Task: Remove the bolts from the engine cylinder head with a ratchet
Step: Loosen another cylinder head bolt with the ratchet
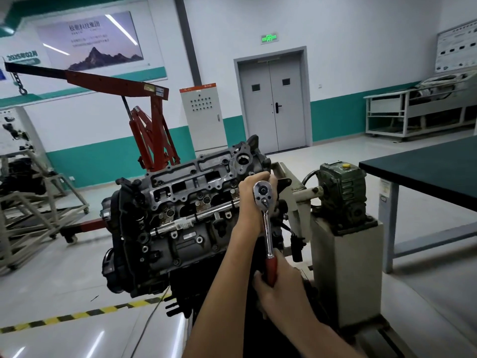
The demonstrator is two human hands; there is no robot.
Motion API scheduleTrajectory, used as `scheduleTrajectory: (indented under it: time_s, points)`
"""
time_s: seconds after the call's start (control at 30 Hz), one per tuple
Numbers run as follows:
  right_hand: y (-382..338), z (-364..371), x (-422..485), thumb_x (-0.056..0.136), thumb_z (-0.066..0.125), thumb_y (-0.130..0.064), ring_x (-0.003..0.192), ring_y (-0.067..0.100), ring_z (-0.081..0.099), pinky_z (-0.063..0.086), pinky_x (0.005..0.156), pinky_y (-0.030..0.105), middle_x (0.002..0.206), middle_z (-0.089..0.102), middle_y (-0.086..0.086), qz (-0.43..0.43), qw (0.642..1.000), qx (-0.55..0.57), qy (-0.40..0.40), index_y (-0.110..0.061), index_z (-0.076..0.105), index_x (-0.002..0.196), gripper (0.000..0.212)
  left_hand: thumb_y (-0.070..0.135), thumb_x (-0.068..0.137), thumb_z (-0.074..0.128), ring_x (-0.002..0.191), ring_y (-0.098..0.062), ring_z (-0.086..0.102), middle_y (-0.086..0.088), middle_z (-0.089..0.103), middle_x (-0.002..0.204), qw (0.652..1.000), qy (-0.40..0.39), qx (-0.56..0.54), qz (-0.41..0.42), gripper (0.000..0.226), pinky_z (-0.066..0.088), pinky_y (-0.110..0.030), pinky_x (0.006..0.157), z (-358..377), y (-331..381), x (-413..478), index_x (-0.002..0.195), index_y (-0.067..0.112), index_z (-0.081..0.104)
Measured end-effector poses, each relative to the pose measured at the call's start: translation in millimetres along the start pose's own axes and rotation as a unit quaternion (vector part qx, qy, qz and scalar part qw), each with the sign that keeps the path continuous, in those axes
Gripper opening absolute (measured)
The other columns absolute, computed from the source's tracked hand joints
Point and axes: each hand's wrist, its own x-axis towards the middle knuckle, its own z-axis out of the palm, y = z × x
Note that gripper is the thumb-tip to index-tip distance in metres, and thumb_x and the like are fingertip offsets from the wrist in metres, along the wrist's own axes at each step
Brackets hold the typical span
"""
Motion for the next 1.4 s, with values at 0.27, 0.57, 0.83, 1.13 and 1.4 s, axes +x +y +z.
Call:
scheduleTrajectory:
  time_s: [0.27,0.57,0.83,1.13,1.4]
  points:
    - [-19.1,-154.3,73.0,0.083,0.06,-0.017,0.057,0.007,0.058,0.045,0.048,0.018,0.07,0.058,-0.006,-0.166,0.867,-0.461,-0.087,-0.012,0.053,0.102,0.021,0.006,0.093,0.059,0.055,-0.015,0.036,-0.006,0.042,0.055,0.989,-0.13,0.044,0.052,0.039,0.028,-0.03,0.055,-17.8,-0.9,2.2,0.057,0.003,0.046]
    - [6.8,-65.1,13.7,0.08,0.065,-0.009,0.043,0.005,0.051,0.039,0.044,0.011,0.057,0.053,-0.004,-0.052,0.98,-0.194,0.005,-0.01,0.054,0.094,0.018,0.002,0.092,0.056,0.052,-0.012,0.032,-0.005,0.035,0.053,0.999,0.0,-0.027,0.019,0.043,0.026,-0.029,0.05,1.2,-3.7,-3.3,0.052,0.0,0.041]
    - [-5.5,-57.7,18.9,0.078,0.065,-0.005,0.042,0.015,0.055,0.043,0.044,0.025,0.049,0.055,0.003,0.044,0.995,-0.045,-0.075,-0.013,0.049,0.065,0.022,0.009,0.096,0.055,0.053,-0.016,0.03,-0.009,0.036,0.055,1.0,-0.012,0.0,0.028,0.044,0.024,-0.03,0.052,-2.1,-4.5,-3.4,0.059,-0.009,0.041]
    - [-31.2,-142.9,82.4,0.079,0.066,-0.013,0.049,0.008,0.051,0.037,0.051,0.016,0.055,0.054,-0.008,-0.13,0.914,-0.372,-0.098,-0.037,0.046,0.062,0.035,0.007,0.095,0.056,0.042,-0.003,0.026,0.015,0.031,0.046,0.993,-0.013,-0.026,0.11,0.052,0.021,-0.016,0.045,-5.2,-1.5,-12.6,0.054,0.028,0.033]
    - [-4.1,-19.0,2.9,0.08,0.061,-0.008,0.035,0.013,0.041,0.034,0.037,0.021,0.043,0.045,-0.004,0.039,0.99,0.104,-0.086,-0.031,0.053,0.063,0.03,0.008,0.097,0.051,0.046,-0.014,0.025,-0.017,0.028,0.05,0.992,0.07,-0.069,0.082,0.049,0.021,-0.03,0.044,9.7,-4.9,-13.1,0.054,-0.001,0.028]
